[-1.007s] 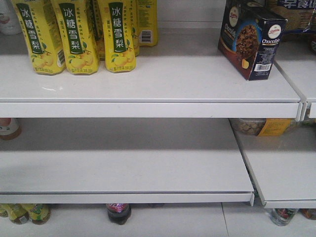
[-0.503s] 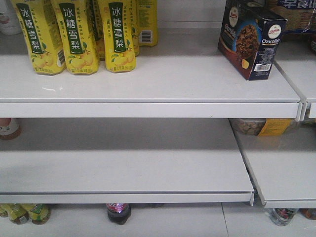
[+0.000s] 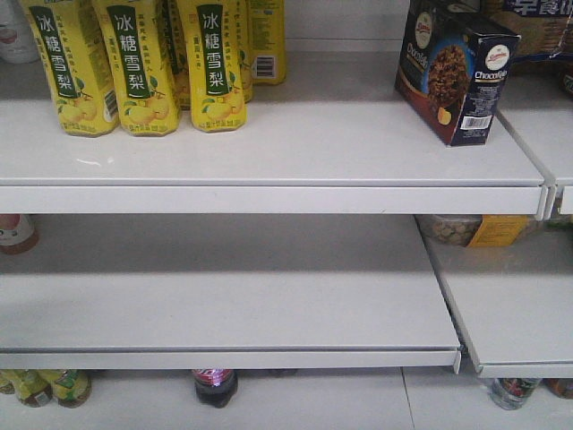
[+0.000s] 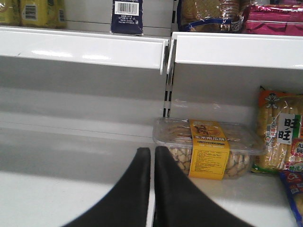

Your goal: Left arm holds basket, right arm returns cookies

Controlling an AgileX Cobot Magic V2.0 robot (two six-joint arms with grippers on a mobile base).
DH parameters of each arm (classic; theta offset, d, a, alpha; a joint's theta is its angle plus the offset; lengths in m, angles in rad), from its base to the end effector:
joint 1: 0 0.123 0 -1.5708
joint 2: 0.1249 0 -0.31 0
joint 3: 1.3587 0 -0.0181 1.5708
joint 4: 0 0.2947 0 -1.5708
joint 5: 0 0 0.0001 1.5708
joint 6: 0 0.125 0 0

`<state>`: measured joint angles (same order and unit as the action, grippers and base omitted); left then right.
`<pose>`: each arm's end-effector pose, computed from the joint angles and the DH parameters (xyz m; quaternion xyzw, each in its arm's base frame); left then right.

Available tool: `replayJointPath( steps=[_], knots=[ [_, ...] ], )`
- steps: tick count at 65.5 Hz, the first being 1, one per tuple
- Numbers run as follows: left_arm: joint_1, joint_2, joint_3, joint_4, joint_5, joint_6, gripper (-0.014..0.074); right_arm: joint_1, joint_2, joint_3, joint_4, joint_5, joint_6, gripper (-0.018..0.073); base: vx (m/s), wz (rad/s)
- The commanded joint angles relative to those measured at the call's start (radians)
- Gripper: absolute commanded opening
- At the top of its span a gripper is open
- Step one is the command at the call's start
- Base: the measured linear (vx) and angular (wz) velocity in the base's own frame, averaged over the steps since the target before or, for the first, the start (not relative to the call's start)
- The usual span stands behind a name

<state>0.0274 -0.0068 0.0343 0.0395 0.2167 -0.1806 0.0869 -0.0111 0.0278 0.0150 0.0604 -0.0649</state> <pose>0.1086 0.0040 0.1756 -0.0671 0.7574 -0.0340 0.6487 0.1093 0.0096 0.1982 -0.0484 0.7019 0.0135 0.7105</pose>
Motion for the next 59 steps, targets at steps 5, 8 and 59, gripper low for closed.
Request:
replayJointPath(
  steps=[5,8,59],
  knots=[
    [0.001,-0.018,-0.031,0.021,-0.097,0.008,-0.0003,-0.008,-0.014,0.019,-0.007,-0.07,-0.002,-0.0011,0.0,0.0],
    [0.001,-0.018,-0.031,0.021,-0.097,0.008,-0.0003,-0.007,-0.014,0.019,-0.007,-0.07,-0.002,-0.0011,0.0,0.0],
    [0.001,-0.018,-0.031,0.021,-0.097,0.008,-0.0003,-0.007,-0.013,0.018,-0.007,-0.07,-0.002,-0.0011,0.0,0.0]
  ],
)
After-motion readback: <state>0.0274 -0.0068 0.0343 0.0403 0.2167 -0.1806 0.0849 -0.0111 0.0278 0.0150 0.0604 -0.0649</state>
